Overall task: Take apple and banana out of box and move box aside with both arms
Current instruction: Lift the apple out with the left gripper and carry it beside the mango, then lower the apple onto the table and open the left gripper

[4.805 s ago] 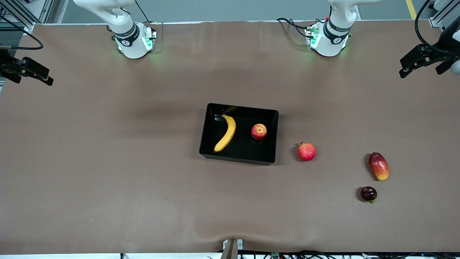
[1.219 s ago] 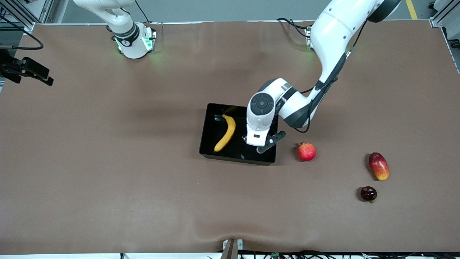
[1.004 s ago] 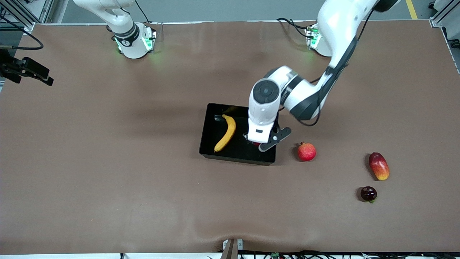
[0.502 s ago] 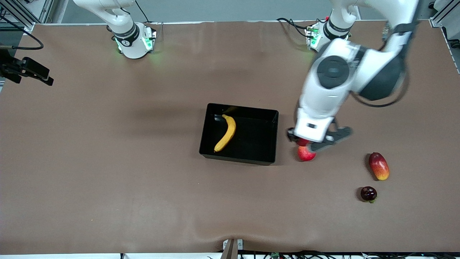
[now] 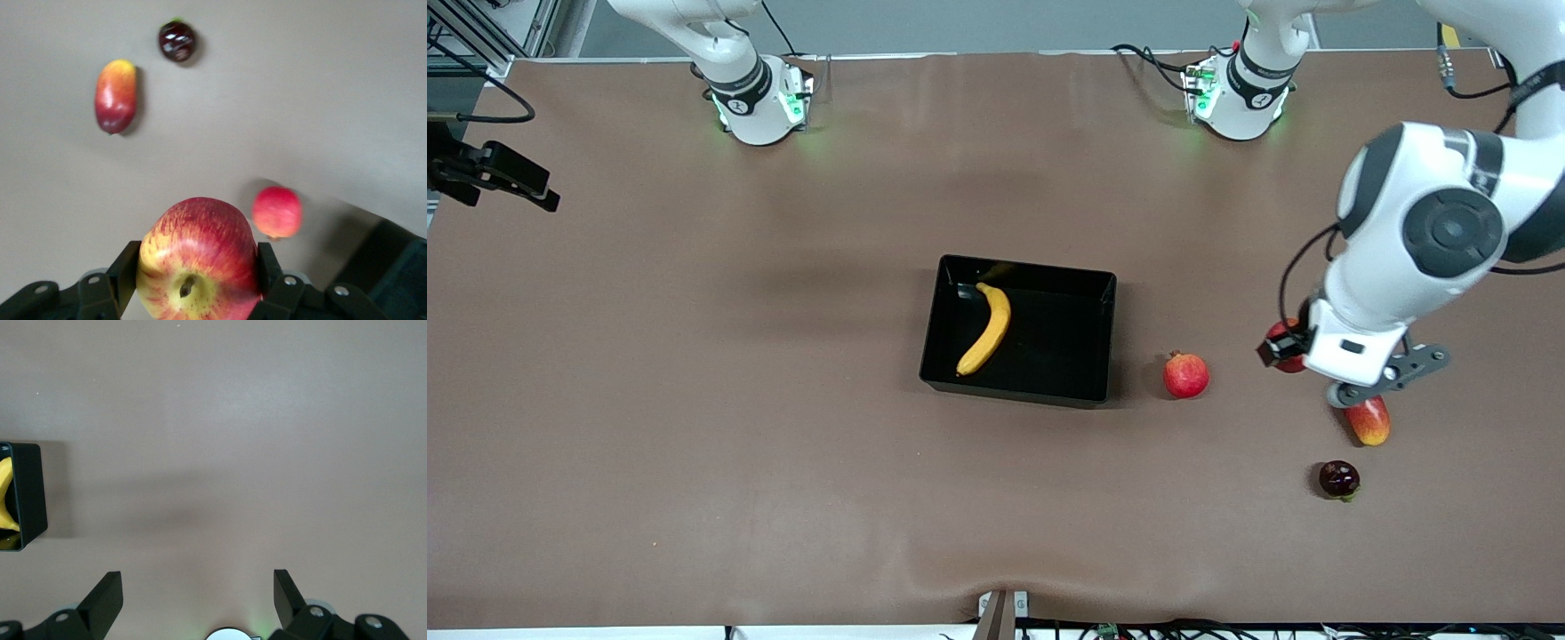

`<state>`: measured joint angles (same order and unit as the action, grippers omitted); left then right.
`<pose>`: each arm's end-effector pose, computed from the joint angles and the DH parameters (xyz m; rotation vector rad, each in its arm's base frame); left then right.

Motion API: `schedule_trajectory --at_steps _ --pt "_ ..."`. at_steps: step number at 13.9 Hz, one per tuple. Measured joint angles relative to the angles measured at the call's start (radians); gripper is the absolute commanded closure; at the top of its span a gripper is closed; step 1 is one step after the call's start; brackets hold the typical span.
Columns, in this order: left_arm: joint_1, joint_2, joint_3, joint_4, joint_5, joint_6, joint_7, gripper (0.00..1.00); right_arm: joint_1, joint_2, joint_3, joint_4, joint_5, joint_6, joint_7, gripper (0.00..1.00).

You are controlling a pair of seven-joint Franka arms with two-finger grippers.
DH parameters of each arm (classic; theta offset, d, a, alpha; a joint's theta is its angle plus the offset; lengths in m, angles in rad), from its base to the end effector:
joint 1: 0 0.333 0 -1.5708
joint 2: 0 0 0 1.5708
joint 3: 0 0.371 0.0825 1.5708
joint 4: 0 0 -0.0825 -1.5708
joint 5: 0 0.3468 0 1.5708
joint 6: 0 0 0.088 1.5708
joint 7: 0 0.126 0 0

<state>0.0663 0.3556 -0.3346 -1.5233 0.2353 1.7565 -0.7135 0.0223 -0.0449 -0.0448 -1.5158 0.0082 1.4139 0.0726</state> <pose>0.6233 -0.1125 0.5001 -2.9327 -0.5997 0.0538 0.4832 -0.0104 0.6932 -3.1281 0.1470 0.0897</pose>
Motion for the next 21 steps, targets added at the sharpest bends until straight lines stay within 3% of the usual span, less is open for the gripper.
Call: schedule_trajectory --at_steps 2,9,14,16,17,18,19,21 --pt "0.049 0.015 0.000 -0.060 0.000 0.068 0.007 1.00 0.000 0.002 0.000 0.000 0.000 0.000 0.000 0.00" --pt "0.166 0.055 0.004 -0.366 0.010 0.520 0.011 1.00 0.003 0.008 0.001 0.000 0.000 0.000 0.000 0.00" --pt "0.219 0.131 0.006 -0.408 0.045 0.587 0.022 1.00 0.036 0.012 0.002 0.000 0.000 -0.001 -0.001 0.00" --pt "0.229 0.161 0.006 -0.408 0.050 0.598 0.024 0.83 0.063 0.015 0.002 0.000 0.000 -0.001 0.000 0.00" --pt "0.230 0.173 0.006 -0.408 0.051 0.599 0.024 0.63 0.070 0.017 0.002 -0.001 0.000 -0.001 0.000 0.00" --pt "0.230 0.183 0.006 -0.408 0.051 0.600 0.024 0.14 0.073 0.020 0.002 -0.001 0.000 -0.001 0.000 0.00" --pt "0.230 0.186 0.006 -0.407 0.052 0.601 0.025 0.00 0.074 0.025 0.002 -0.001 0.000 -0.001 0.000 0.00" --pt "0.230 0.187 0.005 -0.405 0.052 0.601 0.026 0.00 0.074 0.033 -0.001 -0.001 0.000 0.001 0.000 0.00"
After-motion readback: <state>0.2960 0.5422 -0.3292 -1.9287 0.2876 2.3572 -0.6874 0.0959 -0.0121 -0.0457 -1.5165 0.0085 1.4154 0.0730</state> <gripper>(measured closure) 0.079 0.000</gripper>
